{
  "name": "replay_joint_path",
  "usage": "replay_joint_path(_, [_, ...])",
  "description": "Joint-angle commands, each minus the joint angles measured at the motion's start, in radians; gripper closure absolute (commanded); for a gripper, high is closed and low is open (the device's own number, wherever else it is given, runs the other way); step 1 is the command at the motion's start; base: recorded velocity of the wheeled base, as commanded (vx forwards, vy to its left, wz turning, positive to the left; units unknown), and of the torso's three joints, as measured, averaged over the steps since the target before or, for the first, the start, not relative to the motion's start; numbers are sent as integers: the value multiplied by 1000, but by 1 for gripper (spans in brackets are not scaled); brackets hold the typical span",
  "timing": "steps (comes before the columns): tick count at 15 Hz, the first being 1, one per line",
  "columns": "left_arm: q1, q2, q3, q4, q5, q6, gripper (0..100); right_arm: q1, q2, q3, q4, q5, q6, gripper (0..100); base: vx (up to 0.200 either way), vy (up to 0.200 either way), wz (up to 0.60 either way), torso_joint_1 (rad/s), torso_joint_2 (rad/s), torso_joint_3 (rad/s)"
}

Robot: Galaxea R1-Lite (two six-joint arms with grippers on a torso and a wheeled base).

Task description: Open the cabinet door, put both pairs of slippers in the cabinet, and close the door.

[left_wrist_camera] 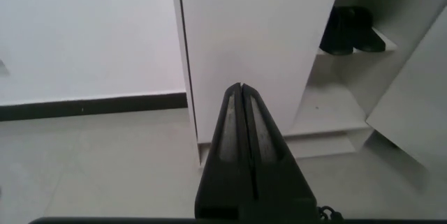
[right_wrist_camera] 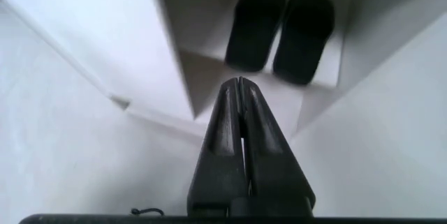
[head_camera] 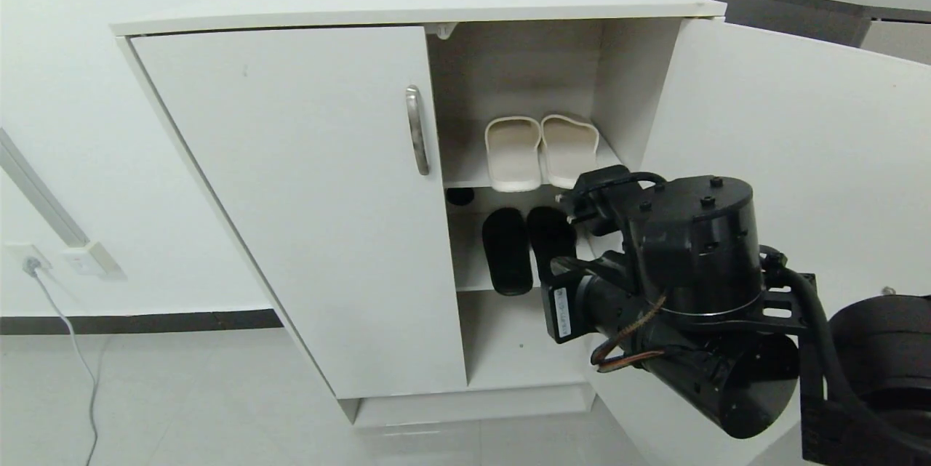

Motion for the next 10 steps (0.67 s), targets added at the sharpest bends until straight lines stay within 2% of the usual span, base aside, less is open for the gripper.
replay_joint_path(1, [1,0,0,-1,0,-6,100,2,4,17,-2,4,-8,100,-200,0,0,2,7,-2])
replay_joint_path(4, [1,0,0,-1,0,-4,100,5,1,40,-33,7,-34,100,-200,0,0,2,4,2])
replay_joint_path(10, [1,0,0,-1,4,-3,100,13,-1,54,-57,16,-58,100,0,0,0,0,0,0])
